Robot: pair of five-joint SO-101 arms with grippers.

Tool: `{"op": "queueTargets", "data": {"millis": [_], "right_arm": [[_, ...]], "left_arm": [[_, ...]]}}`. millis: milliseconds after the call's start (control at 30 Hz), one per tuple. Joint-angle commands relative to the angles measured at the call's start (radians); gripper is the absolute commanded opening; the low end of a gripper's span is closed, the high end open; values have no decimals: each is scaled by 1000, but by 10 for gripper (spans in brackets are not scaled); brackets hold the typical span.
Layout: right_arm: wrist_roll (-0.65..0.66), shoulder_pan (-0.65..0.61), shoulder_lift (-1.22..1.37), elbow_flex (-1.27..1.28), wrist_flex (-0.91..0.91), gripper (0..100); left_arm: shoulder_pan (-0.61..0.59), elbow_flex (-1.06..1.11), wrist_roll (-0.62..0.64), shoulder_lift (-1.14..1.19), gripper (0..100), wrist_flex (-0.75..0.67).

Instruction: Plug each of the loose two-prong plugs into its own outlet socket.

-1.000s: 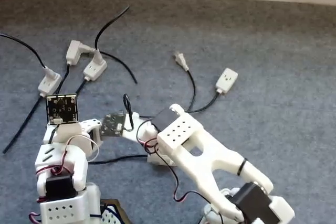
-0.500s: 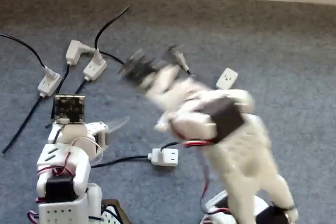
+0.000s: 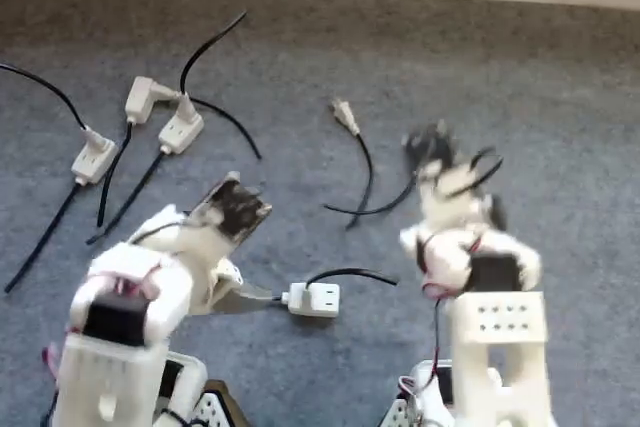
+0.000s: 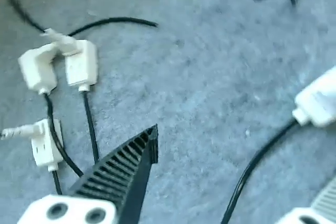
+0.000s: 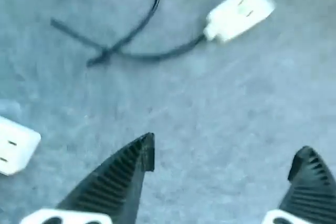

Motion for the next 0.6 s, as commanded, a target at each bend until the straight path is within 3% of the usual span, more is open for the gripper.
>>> {"op": "queueTargets", "data": {"millis": [0,167,367,567], "right_arm": [[35,13,-87,222,-120,378],[-25,25,-107,363,-295,378],[-61,104,-107,404,-374,378],[-84,162,-108,398,-380,378]], "left_arm": [[16,-150,-146,280,456,3],[143,-237,-193,544,345,-9],[294,-229,-184,662,345,-112],[323,-156,-189,739,345,-256]]}}
